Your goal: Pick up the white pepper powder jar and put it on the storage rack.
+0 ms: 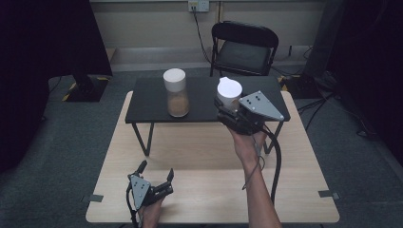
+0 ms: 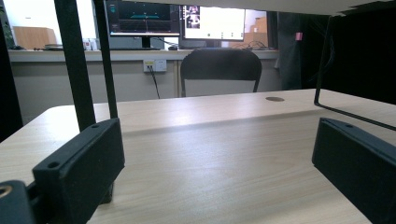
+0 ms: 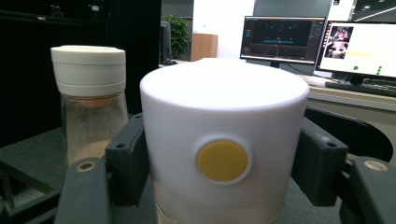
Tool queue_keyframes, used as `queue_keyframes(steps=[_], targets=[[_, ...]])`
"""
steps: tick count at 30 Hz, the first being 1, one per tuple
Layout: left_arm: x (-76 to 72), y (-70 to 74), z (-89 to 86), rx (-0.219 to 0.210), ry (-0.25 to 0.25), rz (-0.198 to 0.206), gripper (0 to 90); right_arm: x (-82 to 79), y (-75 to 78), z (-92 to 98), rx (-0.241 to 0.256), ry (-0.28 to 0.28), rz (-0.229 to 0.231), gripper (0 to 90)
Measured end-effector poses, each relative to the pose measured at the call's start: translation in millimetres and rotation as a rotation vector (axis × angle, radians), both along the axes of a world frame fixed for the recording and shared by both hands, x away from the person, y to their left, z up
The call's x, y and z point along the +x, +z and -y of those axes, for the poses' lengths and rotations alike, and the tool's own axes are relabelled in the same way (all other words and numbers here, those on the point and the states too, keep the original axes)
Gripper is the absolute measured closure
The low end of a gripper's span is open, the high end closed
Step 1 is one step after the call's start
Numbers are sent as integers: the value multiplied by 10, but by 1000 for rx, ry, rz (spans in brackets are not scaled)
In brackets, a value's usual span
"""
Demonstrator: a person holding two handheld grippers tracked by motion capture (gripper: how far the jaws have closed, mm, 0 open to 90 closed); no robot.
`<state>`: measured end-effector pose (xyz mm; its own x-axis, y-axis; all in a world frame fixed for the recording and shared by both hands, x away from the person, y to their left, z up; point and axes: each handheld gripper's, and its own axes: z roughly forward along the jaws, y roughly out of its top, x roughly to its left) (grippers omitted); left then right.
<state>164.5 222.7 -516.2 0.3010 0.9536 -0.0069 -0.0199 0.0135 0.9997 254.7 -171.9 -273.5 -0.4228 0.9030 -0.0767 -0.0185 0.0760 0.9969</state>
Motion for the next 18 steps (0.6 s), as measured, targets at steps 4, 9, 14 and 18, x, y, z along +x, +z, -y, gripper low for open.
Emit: queue_keyframes(steps=[4, 9, 14, 18], targets=[[0, 0, 0, 0, 0, 0, 19, 42, -2, -35, 2, -12, 3, 301], [0, -1, 1, 0, 0, 0, 19, 82, 4, -63, 10, -19, 6, 300], [0, -1, 1, 0, 0, 1, 19, 151, 23, -105, 10, -30, 2, 301], [0, -1, 1, 0, 0, 0, 19, 208, 13, -136, 9, -35, 4, 301]])
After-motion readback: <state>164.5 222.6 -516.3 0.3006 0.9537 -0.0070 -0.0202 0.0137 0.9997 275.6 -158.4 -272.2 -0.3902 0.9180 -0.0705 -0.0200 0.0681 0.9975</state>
